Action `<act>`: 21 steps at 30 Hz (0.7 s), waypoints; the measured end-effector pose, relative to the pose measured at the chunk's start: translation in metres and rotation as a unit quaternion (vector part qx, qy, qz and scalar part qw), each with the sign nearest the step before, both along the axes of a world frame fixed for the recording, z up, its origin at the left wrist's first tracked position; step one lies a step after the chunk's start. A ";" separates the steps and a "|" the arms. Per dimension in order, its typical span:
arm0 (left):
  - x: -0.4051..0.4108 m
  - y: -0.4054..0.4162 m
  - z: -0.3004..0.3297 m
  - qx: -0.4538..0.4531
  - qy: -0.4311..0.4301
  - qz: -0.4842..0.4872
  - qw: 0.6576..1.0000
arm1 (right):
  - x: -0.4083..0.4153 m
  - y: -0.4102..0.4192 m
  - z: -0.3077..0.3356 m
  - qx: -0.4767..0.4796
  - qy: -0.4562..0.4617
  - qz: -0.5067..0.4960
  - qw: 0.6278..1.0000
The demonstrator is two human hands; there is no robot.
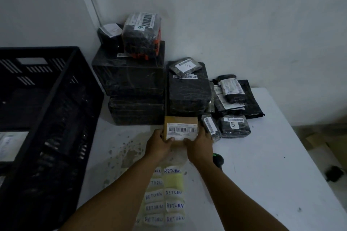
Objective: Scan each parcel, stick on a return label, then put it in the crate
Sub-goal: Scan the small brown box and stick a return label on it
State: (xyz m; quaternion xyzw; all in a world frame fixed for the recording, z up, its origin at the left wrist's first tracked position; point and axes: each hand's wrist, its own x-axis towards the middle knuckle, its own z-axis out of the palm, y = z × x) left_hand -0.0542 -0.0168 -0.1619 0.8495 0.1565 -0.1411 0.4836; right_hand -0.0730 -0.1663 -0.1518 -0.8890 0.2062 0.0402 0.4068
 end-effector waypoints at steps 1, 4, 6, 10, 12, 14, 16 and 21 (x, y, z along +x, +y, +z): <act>-0.003 0.003 -0.001 -0.007 0.004 0.012 1.000 | -0.003 0.000 -0.001 -0.001 0.001 0.006 1.000; -0.013 0.014 -0.004 -0.042 0.024 0.046 0.998 | -0.009 0.001 -0.003 -0.020 0.003 0.042 0.999; -0.021 0.022 -0.008 -0.070 0.030 0.057 0.995 | -0.013 0.003 -0.004 -0.012 -0.011 0.060 0.998; -0.033 0.036 -0.017 -0.104 0.016 0.063 0.992 | -0.026 0.015 -0.005 0.032 -0.029 0.061 0.997; -0.037 0.039 -0.018 -0.137 0.002 0.067 0.988 | -0.030 0.020 -0.004 0.047 -0.029 0.062 0.997; -0.041 0.040 -0.018 -0.158 -0.003 0.063 0.985 | -0.035 0.022 -0.001 0.041 -0.036 0.076 0.996; -0.043 0.040 -0.020 -0.164 0.007 0.056 0.985 | -0.045 0.022 0.003 0.015 -0.081 0.091 0.992; -0.043 0.041 -0.024 -0.179 0.024 0.063 0.981 | -0.082 -0.008 0.011 -0.094 -0.162 0.007 0.982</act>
